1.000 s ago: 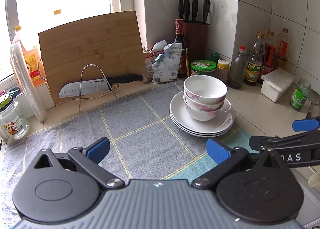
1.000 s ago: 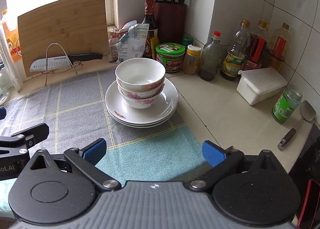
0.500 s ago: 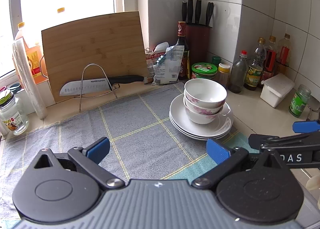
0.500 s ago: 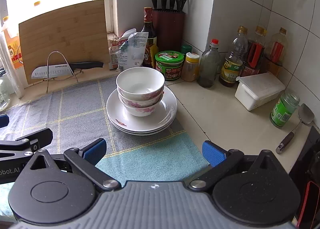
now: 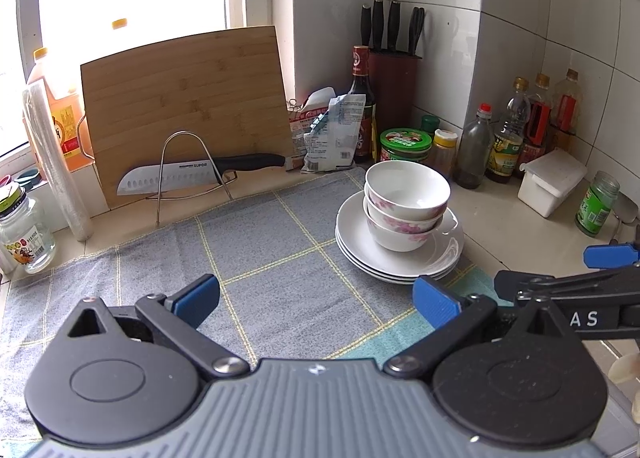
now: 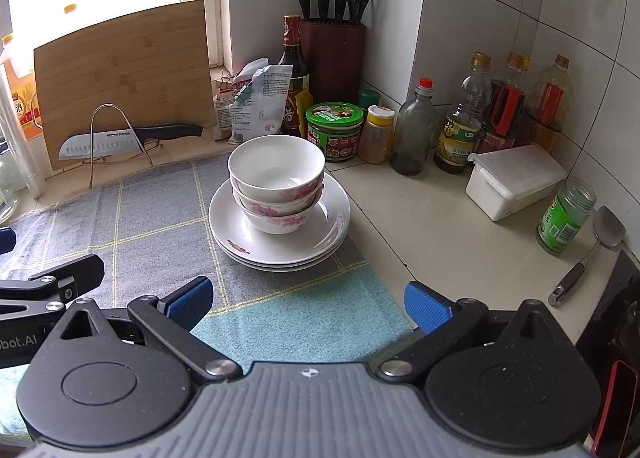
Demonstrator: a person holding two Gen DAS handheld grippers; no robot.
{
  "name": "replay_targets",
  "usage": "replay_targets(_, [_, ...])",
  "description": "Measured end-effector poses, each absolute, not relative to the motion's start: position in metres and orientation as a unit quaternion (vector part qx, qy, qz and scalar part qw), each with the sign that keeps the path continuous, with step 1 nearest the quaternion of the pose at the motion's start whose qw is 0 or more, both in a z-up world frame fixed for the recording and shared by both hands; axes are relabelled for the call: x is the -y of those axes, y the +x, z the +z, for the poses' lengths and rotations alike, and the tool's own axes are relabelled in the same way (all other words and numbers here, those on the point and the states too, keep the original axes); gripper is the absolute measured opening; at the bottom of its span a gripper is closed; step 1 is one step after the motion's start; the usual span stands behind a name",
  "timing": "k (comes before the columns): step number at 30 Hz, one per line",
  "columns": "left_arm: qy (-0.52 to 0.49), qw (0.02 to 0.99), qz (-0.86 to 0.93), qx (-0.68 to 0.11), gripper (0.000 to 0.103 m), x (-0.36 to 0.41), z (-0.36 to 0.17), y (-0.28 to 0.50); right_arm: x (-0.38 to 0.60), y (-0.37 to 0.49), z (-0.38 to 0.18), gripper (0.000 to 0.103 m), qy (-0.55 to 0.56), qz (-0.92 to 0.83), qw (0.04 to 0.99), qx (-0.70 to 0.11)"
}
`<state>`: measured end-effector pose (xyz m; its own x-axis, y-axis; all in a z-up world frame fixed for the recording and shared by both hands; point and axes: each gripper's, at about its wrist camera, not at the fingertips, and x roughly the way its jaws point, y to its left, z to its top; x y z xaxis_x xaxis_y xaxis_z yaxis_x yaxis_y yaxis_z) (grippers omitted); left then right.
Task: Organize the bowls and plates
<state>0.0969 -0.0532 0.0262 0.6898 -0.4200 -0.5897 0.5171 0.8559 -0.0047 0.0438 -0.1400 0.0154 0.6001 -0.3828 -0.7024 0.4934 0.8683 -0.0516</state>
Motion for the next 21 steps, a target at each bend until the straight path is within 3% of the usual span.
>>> replay_targets(21, [0.081, 0.916, -0.257, -0.299, 0.102, 0.0535, 0.0272, 0.0964, 0.1402, 0.0425, 0.0172, 0.103, 0.070, -0.252, 0.890, -0.374])
